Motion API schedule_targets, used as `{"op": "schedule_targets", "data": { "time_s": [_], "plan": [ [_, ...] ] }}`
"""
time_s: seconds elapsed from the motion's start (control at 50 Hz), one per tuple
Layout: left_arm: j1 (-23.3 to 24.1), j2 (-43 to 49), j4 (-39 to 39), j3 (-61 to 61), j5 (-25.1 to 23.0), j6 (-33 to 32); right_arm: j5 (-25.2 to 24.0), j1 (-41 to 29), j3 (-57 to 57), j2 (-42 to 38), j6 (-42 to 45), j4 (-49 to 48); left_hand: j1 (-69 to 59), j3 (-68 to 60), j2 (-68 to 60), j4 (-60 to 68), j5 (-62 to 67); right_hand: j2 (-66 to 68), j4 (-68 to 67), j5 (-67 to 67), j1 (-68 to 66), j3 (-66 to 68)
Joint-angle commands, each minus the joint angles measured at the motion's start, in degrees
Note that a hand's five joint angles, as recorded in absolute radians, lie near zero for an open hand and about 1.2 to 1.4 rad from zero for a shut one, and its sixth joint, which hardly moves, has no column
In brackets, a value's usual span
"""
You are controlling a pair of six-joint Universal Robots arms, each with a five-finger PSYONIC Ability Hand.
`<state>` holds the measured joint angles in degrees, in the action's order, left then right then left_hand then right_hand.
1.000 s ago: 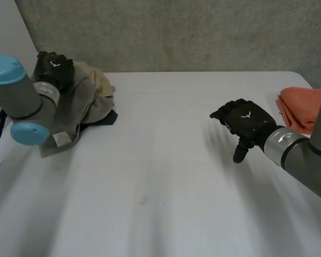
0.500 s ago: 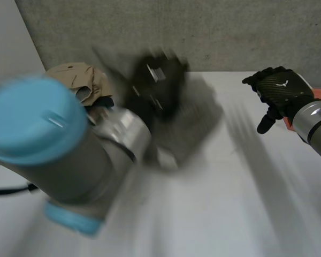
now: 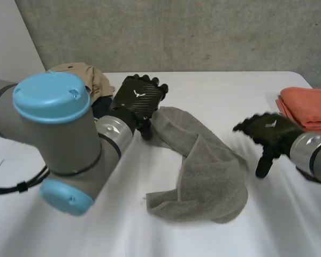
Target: Fold the laundry.
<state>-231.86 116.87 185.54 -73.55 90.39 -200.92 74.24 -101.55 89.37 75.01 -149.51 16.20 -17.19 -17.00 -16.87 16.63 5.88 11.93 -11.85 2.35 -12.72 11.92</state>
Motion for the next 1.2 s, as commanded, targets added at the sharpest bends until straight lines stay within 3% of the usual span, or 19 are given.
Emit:
{"op": "schedule_targets", "data": {
  "time_s": [0.02, 0.08, 0.12, 0.2, 0.28, 0.4, 0.52, 0.56, 0.58, 0.6, 0.62, 0.7, 0.72, 0.78, 0.94, 1.04, 1.2],
  "plan": [
    [-4.7, 10.9, 1.0, 5.4, -10.1, -8.5, -2.2, -7.5, 9.8, 0.4, -5.4, -8.3, 0.1, -0.1, -0.2, 0.5, 1.2, -1.9, 1.8, -2.4, 2.7, -1.9],
    [-4.9, 13.8, 1.0, 7.6, -10.6, -8.5, -1.9, -9.5, 12.9, 0.1, -6.2, -15.2, 0.6, 0.4, 0.3, 0.0, 0.7, -1.9, 1.8, -2.4, 2.7, -1.9],
    [-4.9, 14.9, 1.1, 8.6, -10.6, -8.4, -1.7, -10.1, 13.8, -0.3, -6.3, -18.4, 0.8, 0.6, 0.4, -0.2, 0.6, 8.9, -9.0, 8.4, -8.1, 8.9],
    [-4.9, 15.8, 2.0, 9.1, -10.5, -8.4, -1.8, -13.8, 12.8, -2.2, -5.5, -21.2, 1.3, 1.1, 0.9, -0.7, 0.1, 67.9, -68.0, 67.5, -67.1, 67.9],
    [-4.7, 16.3, 3.9, 9.1, -10.4, -7.9, -2.6, -16.0, 11.2, -0.3, -5.4, -21.2, 5.3, 5.1, 5.0, -4.7, -4.0, 68.1, -68.2, 67.6, -67.3, 68.1],
    [-3.5, 19.9, 6.4, 10.9, -10.6, -7.8, -4.9, -19.7, 11.3, 13.8, -6.1, -20.8, 7.1, 7.0, 6.8, -6.6, -5.8, 68.1, -68.2, 67.6, -67.3, 68.1],
    [0.1, 24.1, 6.3, 13.1, -10.9, -7.7, -12.6, -21.4, 12.6, 22.9, -7.8, -19.5, 4.5, 4.3, 4.2, -3.9, -3.2, 68.1, -68.2, 67.6, -67.3, 68.1],
    [0.6, 24.5, 6.3, 13.1, -10.8, -7.8, -14.6, -20.7, 12.8, 25.5, -8.8, -18.8, -12.3, -12.5, -12.6, 12.8, 13.6, 68.1, -68.2, 67.6, -67.3, 68.1],
    [1.1, 24.9, 6.2, 13.1, -10.2, -7.8, -14.7, -20.6, 12.6, 25.9, -8.8, -18.7, -54.5, -54.7, -54.8, 55.1, 55.8, 68.1, -68.2, 67.6, -67.3, 68.1],
    [1.2, 24.8, 6.4, 13.1, -9.7, -7.8, -14.8, -20.5, 12.4, 25.9, -8.8, -18.3, -62.7, -62.9, -63.0, 63.3, 64.0, 68.1, -68.2, 67.6, -67.3, 68.1],
    [1.2, 24.7, 6.7, 13.1, -9.4, -7.8, -14.9, -20.4, 12.3, 25.9, -8.8, -18.2, -62.8, -63.0, -63.1, 63.4, 64.1, 68.1, -68.2, 67.6, -67.3, 68.1],
    [0.4, 22.5, 7.7, 13.3, -3.2, -7.8, -14.8, -14.8, 11.4, 24.1, -8.3, -18.7, -62.8, -63.0, -63.1, 63.4, 64.1, 68.1, -68.2, 67.6, -67.3, 68.1],
    [0.0, 21.6, 8.5, 13.4, -1.7, -7.8, -14.9, -10.6, 10.0, 21.6, -8.1, -18.1, -62.8, -63.0, -63.1, 63.4, 64.1, 68.1, -68.2, 67.6, -67.3, 68.1],
    [-3.3, 14.5, 15.6, 12.6, 3.2, -7.5, -14.8, -4.2, 6.3, 15.6, -8.0, -18.1, -62.8, -63.0, -63.1, 63.4, 64.1, 68.1, -68.2, 67.6, -67.3, 68.1],
    [-4.5, 3.0, 22.2, 10.7, 4.3, -6.3, -13.3, -1.6, -13.2, 1.7, -8.4, -18.7, -62.8, -63.0, -63.1, 63.4, 64.1, 68.1, -68.2, 67.6, -67.3, 68.1],
    [-4.2, -3.0, 22.0, 7.8, 4.8, -3.9, -7.7, -1.4, -25.5, -4.5, -8.9, -20.1, -62.8, -63.0, -63.1, 63.4, 64.1, 68.1, -68.2, 67.6, -67.3, 68.1],
    [-3.8, -9.5, 21.4, -9.4, 4.6, -3.9, -6.5, -1.2, -29.9, -14.0, -8.0, -18.1, -62.8, -63.0, -63.1, 63.4, 64.1, 63.8, -63.9, 63.4, -63.0, 63.8]
  ]
}}
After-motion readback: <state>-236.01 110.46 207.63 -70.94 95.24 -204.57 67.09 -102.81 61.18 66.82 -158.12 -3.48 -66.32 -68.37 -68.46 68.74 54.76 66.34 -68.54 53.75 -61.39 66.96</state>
